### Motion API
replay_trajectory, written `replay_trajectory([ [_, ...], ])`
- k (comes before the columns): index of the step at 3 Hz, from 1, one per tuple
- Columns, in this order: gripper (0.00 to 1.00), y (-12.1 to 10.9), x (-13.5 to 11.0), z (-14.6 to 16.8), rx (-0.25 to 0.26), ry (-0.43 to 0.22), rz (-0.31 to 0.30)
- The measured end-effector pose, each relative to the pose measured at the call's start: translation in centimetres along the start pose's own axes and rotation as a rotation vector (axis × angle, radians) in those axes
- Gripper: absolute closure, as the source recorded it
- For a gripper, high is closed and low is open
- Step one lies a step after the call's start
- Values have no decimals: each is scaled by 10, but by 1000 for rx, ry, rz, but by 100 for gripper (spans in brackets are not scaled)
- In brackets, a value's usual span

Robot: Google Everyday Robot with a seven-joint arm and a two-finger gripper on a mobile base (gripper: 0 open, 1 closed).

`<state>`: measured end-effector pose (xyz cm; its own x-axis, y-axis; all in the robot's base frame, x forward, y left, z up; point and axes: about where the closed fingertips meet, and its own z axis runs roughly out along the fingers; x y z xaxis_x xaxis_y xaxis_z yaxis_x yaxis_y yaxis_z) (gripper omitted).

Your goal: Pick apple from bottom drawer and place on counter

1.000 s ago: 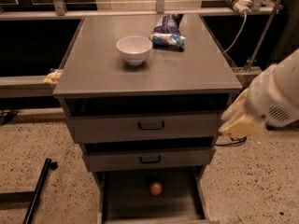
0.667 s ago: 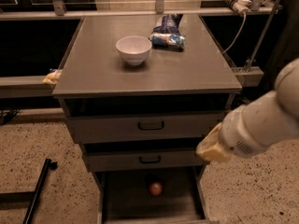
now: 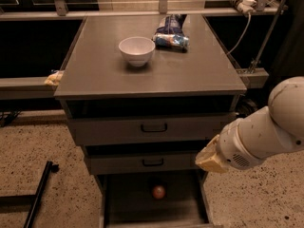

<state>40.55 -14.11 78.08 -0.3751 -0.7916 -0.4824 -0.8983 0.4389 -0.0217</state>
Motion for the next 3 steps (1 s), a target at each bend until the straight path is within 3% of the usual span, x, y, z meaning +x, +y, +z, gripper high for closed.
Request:
replay_trajectory([
  [1, 100, 1, 5, 16, 15, -21, 1],
  [2, 100, 16, 36, 91, -31, -27, -18],
  [3, 100, 11, 68, 183, -72, -31, -23],
])
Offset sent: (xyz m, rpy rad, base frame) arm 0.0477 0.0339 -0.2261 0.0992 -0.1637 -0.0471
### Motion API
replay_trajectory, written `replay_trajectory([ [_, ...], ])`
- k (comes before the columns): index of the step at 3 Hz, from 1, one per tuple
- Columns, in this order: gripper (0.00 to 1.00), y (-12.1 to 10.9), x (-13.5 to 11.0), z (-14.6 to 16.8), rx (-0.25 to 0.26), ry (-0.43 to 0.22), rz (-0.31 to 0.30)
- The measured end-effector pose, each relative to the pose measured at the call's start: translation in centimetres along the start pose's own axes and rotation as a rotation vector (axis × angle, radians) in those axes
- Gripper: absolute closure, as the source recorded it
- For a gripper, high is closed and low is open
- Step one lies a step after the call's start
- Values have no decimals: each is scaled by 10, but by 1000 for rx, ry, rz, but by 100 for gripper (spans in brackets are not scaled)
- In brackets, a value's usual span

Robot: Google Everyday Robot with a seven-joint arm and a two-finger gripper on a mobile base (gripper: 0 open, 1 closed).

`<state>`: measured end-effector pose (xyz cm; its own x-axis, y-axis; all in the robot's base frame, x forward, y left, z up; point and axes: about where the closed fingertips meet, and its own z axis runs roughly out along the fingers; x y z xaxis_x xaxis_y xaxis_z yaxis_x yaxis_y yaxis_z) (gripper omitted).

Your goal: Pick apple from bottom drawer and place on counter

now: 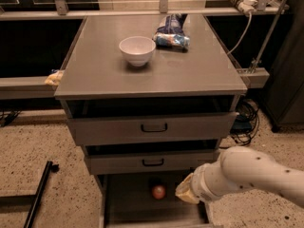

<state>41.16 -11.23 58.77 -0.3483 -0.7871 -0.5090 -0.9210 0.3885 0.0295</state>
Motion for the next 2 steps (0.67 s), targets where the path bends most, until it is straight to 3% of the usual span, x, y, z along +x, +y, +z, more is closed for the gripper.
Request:
replay_trajectory([
  [1, 100, -55, 1, 69, 55, -59, -29],
  [2, 100, -94, 8, 128, 83, -132, -2],
])
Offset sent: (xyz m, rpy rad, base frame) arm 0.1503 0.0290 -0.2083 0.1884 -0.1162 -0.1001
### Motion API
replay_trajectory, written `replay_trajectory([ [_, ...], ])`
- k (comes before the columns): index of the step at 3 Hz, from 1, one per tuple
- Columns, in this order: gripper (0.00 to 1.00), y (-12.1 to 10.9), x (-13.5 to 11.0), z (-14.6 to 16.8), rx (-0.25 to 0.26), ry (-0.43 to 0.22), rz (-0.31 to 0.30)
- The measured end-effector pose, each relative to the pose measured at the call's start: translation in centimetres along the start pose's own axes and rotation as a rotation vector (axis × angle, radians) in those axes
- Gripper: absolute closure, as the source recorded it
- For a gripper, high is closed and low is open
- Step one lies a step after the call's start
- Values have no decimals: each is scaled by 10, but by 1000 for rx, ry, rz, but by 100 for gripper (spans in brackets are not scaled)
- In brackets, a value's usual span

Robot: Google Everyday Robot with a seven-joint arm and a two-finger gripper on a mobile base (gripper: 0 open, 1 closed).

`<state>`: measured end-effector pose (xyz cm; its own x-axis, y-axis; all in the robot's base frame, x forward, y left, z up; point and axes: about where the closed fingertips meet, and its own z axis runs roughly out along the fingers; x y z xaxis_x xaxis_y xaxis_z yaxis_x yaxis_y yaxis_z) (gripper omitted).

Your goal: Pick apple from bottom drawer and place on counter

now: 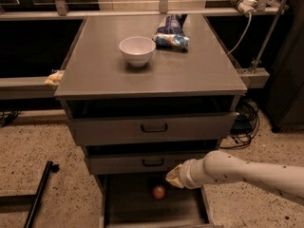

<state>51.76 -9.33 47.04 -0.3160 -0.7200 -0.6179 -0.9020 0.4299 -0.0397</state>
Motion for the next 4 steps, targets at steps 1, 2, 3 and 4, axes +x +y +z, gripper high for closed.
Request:
replay_trajectory([
  [1, 100, 4, 19, 35, -33, -19, 46],
  [2, 100, 4, 19, 36, -34, -18, 46],
  [3, 100, 3, 35, 73, -28, -24, -26],
  [4, 100, -3, 62, 130, -39, -38, -136],
])
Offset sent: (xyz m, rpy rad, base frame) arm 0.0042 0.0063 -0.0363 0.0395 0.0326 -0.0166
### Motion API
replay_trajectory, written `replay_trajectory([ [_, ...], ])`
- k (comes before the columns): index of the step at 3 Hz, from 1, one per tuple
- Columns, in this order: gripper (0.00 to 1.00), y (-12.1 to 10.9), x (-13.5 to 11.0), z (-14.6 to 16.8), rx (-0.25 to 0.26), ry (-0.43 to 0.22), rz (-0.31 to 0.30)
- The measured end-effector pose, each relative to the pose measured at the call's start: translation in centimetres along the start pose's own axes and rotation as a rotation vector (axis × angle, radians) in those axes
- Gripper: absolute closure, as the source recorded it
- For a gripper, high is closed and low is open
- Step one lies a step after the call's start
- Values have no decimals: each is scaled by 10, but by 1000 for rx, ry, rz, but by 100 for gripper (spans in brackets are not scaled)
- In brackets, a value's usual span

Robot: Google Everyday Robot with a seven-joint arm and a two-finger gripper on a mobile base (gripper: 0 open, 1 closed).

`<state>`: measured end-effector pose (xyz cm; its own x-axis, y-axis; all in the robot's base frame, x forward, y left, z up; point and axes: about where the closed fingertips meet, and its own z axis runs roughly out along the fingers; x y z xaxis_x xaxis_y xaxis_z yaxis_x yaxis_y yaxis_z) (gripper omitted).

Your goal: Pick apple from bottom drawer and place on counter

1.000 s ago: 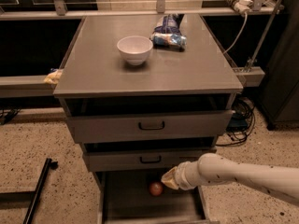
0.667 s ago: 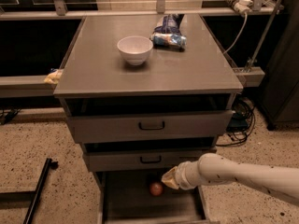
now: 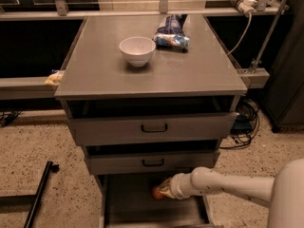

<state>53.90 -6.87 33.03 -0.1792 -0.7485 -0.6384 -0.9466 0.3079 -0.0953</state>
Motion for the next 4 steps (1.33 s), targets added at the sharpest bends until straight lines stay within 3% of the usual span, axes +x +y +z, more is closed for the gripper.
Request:
replay_trajectory([
  [1, 100, -19, 42, 58, -1, -21, -44],
  [2, 100, -17, 43, 60, 0, -26, -48],
  [3, 83, -19, 53, 70, 6, -40, -57],
  [4, 60, -23, 66, 78, 27, -59, -62],
])
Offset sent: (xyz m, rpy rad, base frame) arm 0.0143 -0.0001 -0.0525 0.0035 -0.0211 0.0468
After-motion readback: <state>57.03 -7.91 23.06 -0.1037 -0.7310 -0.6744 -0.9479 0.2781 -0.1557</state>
